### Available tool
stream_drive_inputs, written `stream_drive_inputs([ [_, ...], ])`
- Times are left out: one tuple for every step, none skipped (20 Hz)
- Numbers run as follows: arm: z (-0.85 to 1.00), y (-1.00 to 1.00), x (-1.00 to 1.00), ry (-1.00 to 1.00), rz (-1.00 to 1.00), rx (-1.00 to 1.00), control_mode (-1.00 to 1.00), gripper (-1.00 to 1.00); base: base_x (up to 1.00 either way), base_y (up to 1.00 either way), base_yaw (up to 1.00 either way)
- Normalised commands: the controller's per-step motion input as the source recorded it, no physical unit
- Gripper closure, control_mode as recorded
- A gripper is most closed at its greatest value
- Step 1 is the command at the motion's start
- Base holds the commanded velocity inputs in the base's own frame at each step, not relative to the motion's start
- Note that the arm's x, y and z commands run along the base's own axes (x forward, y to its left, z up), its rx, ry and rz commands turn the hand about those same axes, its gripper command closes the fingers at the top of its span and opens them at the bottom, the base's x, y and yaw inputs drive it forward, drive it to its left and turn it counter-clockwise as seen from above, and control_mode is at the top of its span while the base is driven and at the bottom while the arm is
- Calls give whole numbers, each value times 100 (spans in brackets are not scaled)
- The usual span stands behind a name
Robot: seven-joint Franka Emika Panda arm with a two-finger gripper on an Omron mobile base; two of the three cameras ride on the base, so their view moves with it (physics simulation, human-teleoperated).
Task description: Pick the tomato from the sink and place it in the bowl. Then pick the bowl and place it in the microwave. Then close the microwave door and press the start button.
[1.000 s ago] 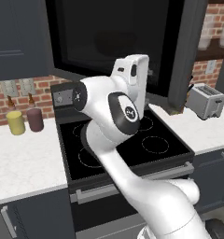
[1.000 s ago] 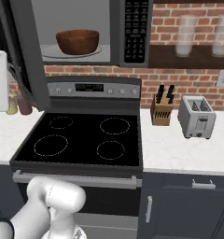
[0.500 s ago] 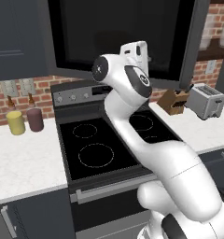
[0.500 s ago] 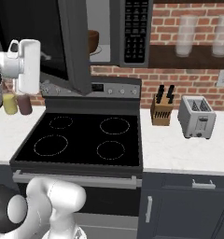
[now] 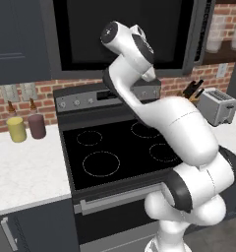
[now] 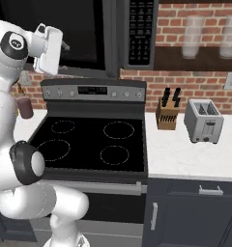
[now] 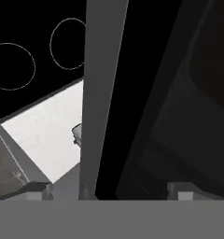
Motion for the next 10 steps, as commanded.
stream_drive_inputs([
  [-10,0,100,22,22,-9,-100,-100,0,0,0],
  [-15,-3,100,21,24,-8,-100,-100,0,0,0],
  [-18,-4,100,17,25,-10,-100,-100,0,0,0],
  [-24,-13,100,13,30,-10,-100,-100,0,0,0],
  [-26,-18,99,12,33,-10,-100,-100,0,0,0],
  [-27,-23,93,9,36,-10,-100,-100,0,0,0],
  [-31,-28,81,5,39,-11,-100,-100,0,0,0],
  [-31,-29,76,4,41,-12,-100,-100,0,0,0],
  [-31,-30,67,0,42,-13,-100,-100,0,0,0],
  [-33,-33,51,0,44,-13,-100,-100,0,0,0],
])
